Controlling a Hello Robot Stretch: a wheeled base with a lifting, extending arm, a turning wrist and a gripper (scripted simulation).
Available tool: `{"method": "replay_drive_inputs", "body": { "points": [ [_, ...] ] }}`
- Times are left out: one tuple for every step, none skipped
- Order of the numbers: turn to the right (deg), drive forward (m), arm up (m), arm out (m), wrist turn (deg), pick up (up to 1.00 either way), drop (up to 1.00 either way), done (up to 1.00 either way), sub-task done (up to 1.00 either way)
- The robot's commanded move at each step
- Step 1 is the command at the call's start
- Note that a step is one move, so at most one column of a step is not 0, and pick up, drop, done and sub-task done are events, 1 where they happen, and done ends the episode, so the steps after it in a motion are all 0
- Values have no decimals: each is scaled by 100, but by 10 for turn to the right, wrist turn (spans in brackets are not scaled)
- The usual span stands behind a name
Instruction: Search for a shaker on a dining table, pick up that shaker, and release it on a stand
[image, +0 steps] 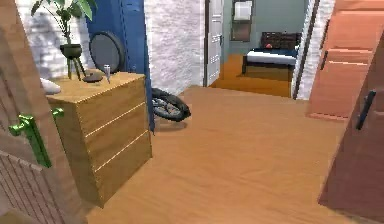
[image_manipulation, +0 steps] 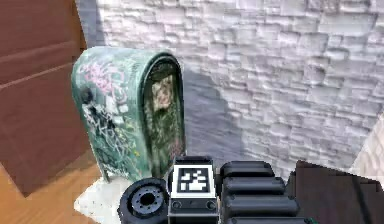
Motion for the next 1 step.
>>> {"method": "replay_drive_inputs", "body": {
  "points": [
    [450,0,0,0,0,0,0,0,0]
  ]
}}
